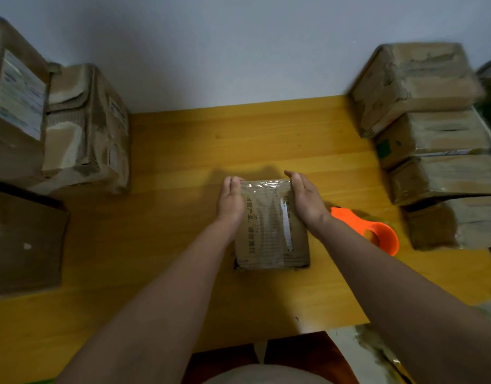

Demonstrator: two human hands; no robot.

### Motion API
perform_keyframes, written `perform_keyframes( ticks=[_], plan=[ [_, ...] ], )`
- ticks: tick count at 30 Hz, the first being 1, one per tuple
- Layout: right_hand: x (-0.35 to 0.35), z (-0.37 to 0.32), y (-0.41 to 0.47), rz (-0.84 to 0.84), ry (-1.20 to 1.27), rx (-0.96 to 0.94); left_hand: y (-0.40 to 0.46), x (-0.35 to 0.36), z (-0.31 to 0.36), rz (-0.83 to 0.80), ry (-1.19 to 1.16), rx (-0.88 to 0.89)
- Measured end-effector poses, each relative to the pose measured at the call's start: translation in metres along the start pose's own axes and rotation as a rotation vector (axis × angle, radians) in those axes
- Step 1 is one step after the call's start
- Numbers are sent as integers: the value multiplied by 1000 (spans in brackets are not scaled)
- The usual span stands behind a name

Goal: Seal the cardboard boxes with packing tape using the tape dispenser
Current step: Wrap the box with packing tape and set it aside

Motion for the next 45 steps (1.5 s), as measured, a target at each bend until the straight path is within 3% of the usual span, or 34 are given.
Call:
perform_keyframes(
  ticks=[3,6,8,10,12,14,19,24,26,32,35,37,39,41,45],
  plan=[
    [-7,7,-13,25,-52,16,-2,7,-5,-13,80,-13],
    [-16,9,-27,68,-109,0,-14,-1,-6,102,441,23],
    [-27,7,-37,110,-124,-15,-45,4,1,139,732,315],
    [-42,12,-48,146,-193,-14,-85,25,-4,3,1001,673],
    [-59,24,-59,164,-345,21,-115,49,-27,-132,1336,844],
    [-75,40,-73,179,-485,81,-125,64,-45,-159,1520,766],
    [-105,80,-97,241,-746,164,-120,94,-41,-8,1514,597],
    [-111,111,-99,96,-947,179,-108,108,-37,48,1573,571],
    [-117,113,-98,77,-951,147,-110,108,-35,52,1556,591],
    [-136,109,-113,17,-495,-11,-160,126,-65,3,1510,522],
    [-140,89,-126,-86,-252,-132,-159,121,-45,12,1062,490],
    [-143,72,-138,-202,-108,-192,-155,108,-17,168,739,453],
    [-146,54,-150,-317,-58,-245,-146,98,12,264,586,409],
    [-150,38,-160,-425,-59,-275,-134,97,38,155,419,328],
    [-153,23,-174,-595,-58,-208,-130,104,61,-246,98,184]
  ],
)
Point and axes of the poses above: each hand's wrist, its own y-axis towards the middle knuckle, its own x-axis out of the palm, z = x × y, the point moved 5 cm from there along y, towards the middle knuckle, and after that the axes turned 8 degrees about -z, right-handed, at the moved point
